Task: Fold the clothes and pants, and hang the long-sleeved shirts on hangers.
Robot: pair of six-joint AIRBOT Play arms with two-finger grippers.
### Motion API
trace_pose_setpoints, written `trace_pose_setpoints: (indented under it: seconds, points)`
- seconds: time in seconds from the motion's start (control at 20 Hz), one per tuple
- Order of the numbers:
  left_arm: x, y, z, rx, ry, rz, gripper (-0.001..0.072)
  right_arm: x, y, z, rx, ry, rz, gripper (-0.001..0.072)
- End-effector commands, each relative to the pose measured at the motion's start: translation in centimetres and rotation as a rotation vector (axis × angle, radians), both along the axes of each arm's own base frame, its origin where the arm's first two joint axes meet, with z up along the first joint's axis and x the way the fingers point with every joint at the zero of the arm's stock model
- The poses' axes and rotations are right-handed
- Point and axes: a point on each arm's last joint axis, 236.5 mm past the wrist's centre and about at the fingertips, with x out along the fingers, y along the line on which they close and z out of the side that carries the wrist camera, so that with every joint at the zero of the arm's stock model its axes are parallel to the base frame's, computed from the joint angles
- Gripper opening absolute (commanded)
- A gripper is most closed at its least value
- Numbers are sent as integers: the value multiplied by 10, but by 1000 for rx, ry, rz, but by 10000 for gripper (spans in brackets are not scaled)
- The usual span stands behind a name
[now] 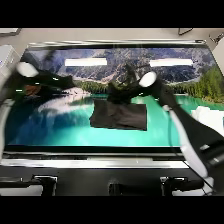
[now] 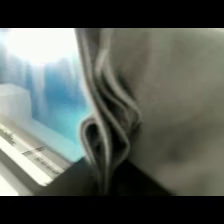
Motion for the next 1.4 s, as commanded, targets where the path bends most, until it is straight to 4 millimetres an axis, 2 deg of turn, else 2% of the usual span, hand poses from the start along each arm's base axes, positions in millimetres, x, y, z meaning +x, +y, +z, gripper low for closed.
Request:
trace_pose_setpoints:
  seconds: [0.0, 0.05, 0.1, 0.2, 0.25, 0.3, 0.35, 0.4, 0.5, 0.55, 0.6, 0.65, 0.75, 0.9, 1.05, 1.1, 1.15, 1.2, 1.25, 1.3, 1.35]
  points:
    - [-26, 65, 76, 82, -137, 92, 31, 5, 56, -62, 41, 67, -77, 711]
    - [-33, 64, 92, 82, -174, 92, 31, 8, 59, -65, 69, 88, -99, 690]
    - [-39, 63, 104, 83, -197, 87, 31, 16, 52, -61, 82, 87, -123, 694]
    - [-53, 62, 116, 101, -218, 57, 31, 40, 13, -33, 94, 30, -145, 694]
    - [-59, 62, 120, 110, -223, 42, 31, 51, -19, -14, 94, -5, -147, 694]
    - [-63, 61, 122, 116, -227, 32, 32, 59, -60, -1, 65, -25, -158, 693]
    - [-65, 61, 123, 117, -227, 28, 32, 62, -106, 1, 3, -20, -174, 691]
    - [-66, 60, 124, 116, -228, 27, 32, 56, -155, -7, -83, 19, -181, 685]
    - [-66, 60, 124, 116, -229, 28, 32, 12, -256, -48, -294, 255, -209, 662]
    - [-66, 60, 124, 114, -228, 29, 32, -14, -285, -68, -340, 370, -226, 659]
    - [-66, 60, 124, 113, -227, 30, 32, -32, -291, -83, -319, 446, -235, 626]
    - [-66, 60, 124, 113, -227, 30, 32, -43, -282, -97, -250, 478, -226, 608]
    - [-66, 60, 124, 110, -225, 33, 32, -48, -256, -117, -124, 453, -207, 607]
    - [-66, 58, 126, 85, -217, 49, 33, -36, -226, -128, 10, 393, -202, 604]
    - [-67, 51, 129, 52, -218, 39, 33, -14, -214, -129, 76, 339, -248, 577]
    - [-68, 49, 129, 47, -218, 37, 33, -13, -210, -132, 73, 339, -249, 536]
    - [-68, 49, 129, 46, -218, 37, 33, -14, -204, -136, 69, 345, -239, 465]
    - [-68, 49, 129, 46, -218, 37, 33, -18, -197, -138, 71, 355, -218, 330]
    - [-68, 49, 129, 46, -218, 37, 33, -20, -191, -133, 86, 327, -172, 126]
    - [-68, 49, 129, 47, -218, 37, 33, -17, -188, -122, 120, 288, -132, 67]
    - [-68, 49, 129, 47, -218, 37, 33, -10, -189, -106, 162, 257, -115, 52]
